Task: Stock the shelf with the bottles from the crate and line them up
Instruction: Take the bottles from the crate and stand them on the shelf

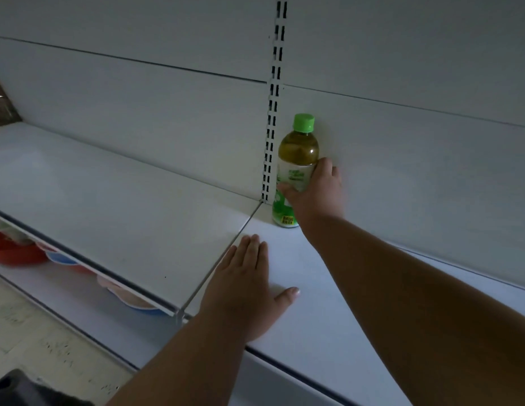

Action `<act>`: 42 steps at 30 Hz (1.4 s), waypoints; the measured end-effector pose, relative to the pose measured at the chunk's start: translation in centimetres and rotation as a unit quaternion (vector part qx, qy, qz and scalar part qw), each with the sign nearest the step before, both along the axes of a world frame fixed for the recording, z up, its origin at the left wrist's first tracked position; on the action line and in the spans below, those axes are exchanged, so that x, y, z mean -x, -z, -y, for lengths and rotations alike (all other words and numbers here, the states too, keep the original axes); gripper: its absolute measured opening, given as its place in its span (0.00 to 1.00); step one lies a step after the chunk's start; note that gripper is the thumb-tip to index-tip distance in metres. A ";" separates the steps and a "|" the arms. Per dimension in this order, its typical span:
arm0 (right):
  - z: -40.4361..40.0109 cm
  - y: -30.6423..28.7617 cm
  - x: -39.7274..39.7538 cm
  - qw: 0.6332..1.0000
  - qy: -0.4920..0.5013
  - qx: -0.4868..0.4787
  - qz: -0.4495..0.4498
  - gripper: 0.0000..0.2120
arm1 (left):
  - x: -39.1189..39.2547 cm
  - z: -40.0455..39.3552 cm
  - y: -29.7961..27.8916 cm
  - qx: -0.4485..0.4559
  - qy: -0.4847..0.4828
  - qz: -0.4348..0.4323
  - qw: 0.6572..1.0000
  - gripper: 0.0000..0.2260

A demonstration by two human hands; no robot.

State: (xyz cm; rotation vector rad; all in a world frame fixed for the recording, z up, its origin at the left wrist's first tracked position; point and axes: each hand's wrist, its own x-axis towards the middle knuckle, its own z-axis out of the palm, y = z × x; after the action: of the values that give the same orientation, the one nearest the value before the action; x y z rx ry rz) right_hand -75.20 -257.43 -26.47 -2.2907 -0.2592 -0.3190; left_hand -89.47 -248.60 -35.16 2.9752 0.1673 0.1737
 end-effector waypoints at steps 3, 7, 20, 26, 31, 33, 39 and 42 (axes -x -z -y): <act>0.0 0.0 0.8 0.999 0.005 -0.020 -0.025 0.32 | -0.3 0.1 0.0 0.004 -0.003 -0.009 1.000 0.46; 0.8 -0.5 4.8 1.000 -0.015 -0.014 -0.010 0.37 | 0.9 -0.5 -1.9 0.072 -0.004 -0.021 0.997 0.42; -7.2 -6.4 31.8 0.903 -0.415 0.046 0.105 0.27 | 34.1 -5.1 -11.1 0.012 -0.267 0.052 0.962 0.42; -9.7 -6.1 45.6 0.826 -0.544 0.084 0.119 0.28 | 51.6 -3.0 -10.4 0.016 -0.430 0.039 0.902 0.41; -11.5 -1.8 52.5 0.771 -0.611 0.139 0.111 0.26 | 59.6 -2.7 -5.0 0.062 -0.529 0.014 0.846 0.41; -12.6 1.1 54.4 0.750 -0.632 0.169 0.096 0.26 | 61.4 -3.4 -2.0 0.078 -0.544 0.008 0.835 0.42; -17.3 10.7 58.9 0.698 -0.671 0.245 0.046 0.27 | 64.5 -6.9 6.7 0.106 -0.569 -0.033 0.815 0.42; -19.6 15.5 60.2 0.689 -0.671 0.274 -0.006 0.27 | 65.6 -9.7 10.4 0.123 -0.580 -0.051 0.804 0.43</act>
State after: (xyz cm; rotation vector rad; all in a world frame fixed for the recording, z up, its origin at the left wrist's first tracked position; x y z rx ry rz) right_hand -135.41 -237.85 -42.00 -1.9493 -2.0836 0.6245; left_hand -155.10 -238.89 -45.56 2.1844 1.8176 0.0977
